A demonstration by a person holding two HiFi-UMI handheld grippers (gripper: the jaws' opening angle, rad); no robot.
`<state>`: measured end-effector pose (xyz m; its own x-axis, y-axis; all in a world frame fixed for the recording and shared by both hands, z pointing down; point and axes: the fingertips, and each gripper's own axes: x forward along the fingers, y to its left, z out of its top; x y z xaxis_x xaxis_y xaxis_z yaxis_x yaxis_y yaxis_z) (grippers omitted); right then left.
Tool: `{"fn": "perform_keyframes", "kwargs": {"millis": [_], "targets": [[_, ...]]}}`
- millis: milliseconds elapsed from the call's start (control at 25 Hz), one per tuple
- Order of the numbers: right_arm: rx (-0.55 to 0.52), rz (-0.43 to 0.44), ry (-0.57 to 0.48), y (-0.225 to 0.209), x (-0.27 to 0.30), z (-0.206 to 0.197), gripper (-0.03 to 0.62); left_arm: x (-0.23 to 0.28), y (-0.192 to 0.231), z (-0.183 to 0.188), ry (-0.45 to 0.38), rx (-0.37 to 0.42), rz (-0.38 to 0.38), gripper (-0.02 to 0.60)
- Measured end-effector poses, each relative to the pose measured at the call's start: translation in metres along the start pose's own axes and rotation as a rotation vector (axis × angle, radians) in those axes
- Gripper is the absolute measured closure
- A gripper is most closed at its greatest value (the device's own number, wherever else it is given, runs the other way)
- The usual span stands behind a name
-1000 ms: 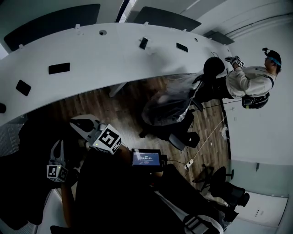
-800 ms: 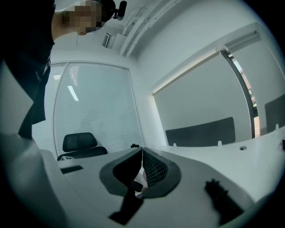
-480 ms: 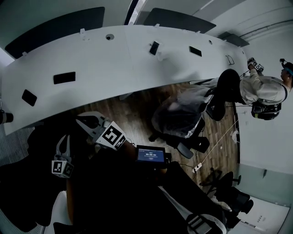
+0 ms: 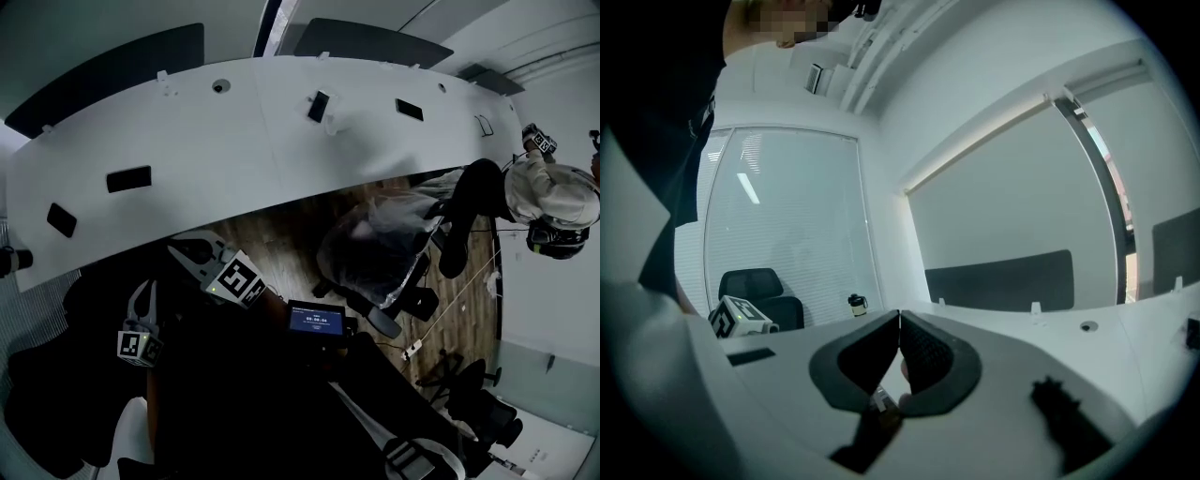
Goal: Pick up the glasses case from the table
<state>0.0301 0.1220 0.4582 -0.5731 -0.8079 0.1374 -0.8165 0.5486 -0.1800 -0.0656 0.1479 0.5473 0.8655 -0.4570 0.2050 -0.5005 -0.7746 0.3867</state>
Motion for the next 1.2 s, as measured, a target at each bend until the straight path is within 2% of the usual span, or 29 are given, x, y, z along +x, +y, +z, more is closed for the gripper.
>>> {"fn": "perform_keyframes", "kwargs": {"millis": [320,440,640,800,1040,1200], "targets": [[0.015,0.003,0.029,-0.025,0.020,-0.016,0.585,0.014,0.002,-0.007,0.042,-0.030,0.000,0.578],[-0.011,-0.001,0.063,-0.031,0.041,-0.020,0.585,0.022,0.021,-0.010,0.051,-0.039,-0.028,0.578],[-0.065,-0.004,0.124,-0.033,0.087,-0.020,0.585,0.028,0.058,0.013,0.048,-0.018,-0.082,0.578],[-0.137,-0.013,0.206,-0.039,0.128,-0.031,0.585,0.030,0.102,0.030,0.019,-0.041,-0.093,0.578],[-0.323,-0.098,0.346,-0.057,0.200,-0.065,0.585,0.000,0.184,0.069,-0.043,-0.079,-0.025,0.578],[-0.341,-0.063,0.402,-0.061,0.230,-0.077,0.585,-0.023,0.218,0.072,-0.045,-0.159,0.081,0.578]]}}
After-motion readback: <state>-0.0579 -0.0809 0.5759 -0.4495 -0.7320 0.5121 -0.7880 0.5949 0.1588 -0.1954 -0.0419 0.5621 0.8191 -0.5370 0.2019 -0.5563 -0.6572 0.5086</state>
